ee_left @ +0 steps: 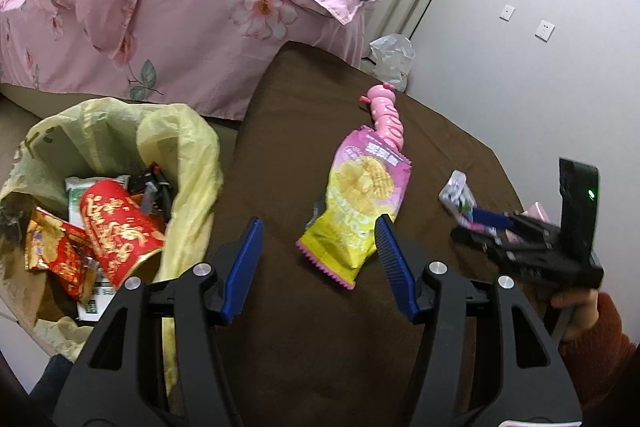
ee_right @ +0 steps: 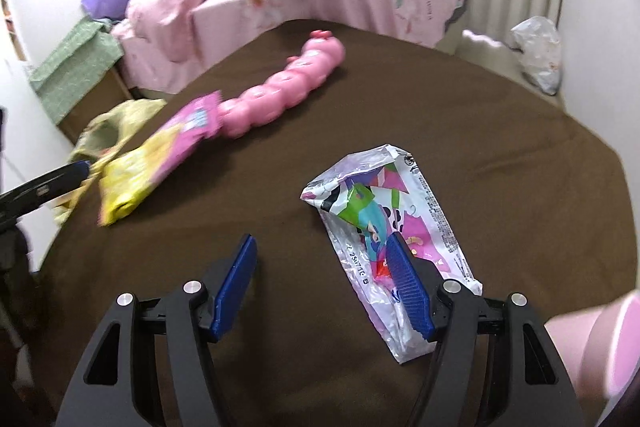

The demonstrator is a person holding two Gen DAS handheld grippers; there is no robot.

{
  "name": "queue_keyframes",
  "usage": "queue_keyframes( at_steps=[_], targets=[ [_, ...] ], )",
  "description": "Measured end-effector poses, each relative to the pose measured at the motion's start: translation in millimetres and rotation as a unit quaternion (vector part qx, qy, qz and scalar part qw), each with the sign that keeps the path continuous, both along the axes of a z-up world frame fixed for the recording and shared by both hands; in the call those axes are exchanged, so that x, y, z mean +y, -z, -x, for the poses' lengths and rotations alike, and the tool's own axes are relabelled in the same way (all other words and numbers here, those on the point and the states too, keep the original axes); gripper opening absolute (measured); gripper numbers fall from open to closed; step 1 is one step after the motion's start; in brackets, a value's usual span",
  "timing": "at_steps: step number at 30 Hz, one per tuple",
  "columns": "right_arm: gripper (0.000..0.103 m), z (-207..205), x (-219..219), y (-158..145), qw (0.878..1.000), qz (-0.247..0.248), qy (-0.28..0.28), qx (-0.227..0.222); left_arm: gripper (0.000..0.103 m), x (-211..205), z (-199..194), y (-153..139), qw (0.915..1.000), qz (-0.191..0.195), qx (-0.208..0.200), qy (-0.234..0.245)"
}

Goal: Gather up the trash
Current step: 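Move both tools back over the table toward the yellow chip bag and white snack pack, then grasp the yellow chip bag with the left tool while the right tool grasps the white snack pack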

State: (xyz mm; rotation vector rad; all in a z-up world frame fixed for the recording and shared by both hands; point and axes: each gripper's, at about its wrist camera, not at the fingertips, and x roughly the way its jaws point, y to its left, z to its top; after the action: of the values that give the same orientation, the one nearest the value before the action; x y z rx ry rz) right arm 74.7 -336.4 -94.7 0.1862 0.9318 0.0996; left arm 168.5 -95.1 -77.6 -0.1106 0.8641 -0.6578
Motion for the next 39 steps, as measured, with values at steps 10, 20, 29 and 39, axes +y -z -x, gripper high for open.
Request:
queue_keyframes(
  at_steps=[10, 20, 29, 39],
  targets=[
    [0.064, 56, 6, -21, 0.998, 0.007, 0.018, -0.056, 0.057, -39, -10, 9, 0.9988, -0.034, 0.008, 0.035],
    [0.064, 65, -17, -16, 0.999, 0.009, 0.026, -0.044, 0.030, -43, 12, 13, 0.9965, -0.076, 0.012, 0.031],
    [0.064, 55, -17, 0, 0.998, -0.020, 0.060, -0.019, 0.029, -16, 46, 11, 0.9967, -0.070, 0.032, 0.024],
    [0.064, 53, -7, -6, 0.998, -0.034, 0.010, -0.048, 0.031, -6, 55, 11, 0.9963, -0.076, 0.040, 0.000]
  ],
)
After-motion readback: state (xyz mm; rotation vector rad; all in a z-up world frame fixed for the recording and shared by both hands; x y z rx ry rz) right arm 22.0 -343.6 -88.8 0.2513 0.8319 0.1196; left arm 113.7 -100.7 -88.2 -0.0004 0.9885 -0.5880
